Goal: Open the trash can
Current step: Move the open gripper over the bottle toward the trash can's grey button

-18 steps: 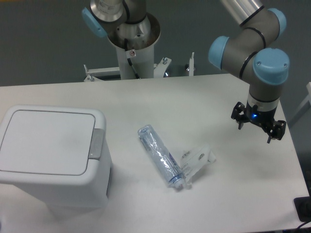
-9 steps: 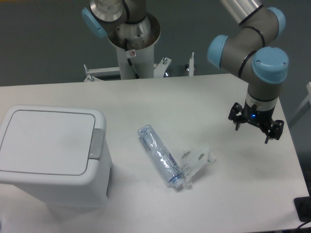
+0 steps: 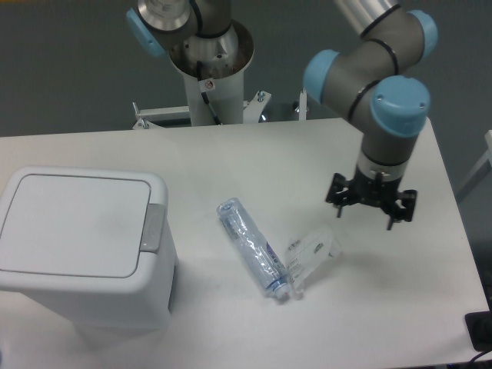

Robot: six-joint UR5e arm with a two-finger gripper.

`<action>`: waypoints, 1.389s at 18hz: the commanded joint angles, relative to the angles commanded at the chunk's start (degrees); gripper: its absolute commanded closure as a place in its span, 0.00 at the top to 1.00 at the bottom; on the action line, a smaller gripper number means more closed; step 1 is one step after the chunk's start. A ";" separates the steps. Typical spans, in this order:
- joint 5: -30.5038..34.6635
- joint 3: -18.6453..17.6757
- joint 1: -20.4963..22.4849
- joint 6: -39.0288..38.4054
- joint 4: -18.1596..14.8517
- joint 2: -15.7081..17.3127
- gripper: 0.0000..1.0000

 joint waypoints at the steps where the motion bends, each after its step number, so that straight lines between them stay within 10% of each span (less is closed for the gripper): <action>1: -1.94 0.00 -0.53 -1.58 0.09 0.44 1.00; 12: -21.28 1.49 -4.75 -18.82 0.53 6.06 1.00; 25: -23.58 1.32 -11.52 -20.75 3.16 9.32 1.00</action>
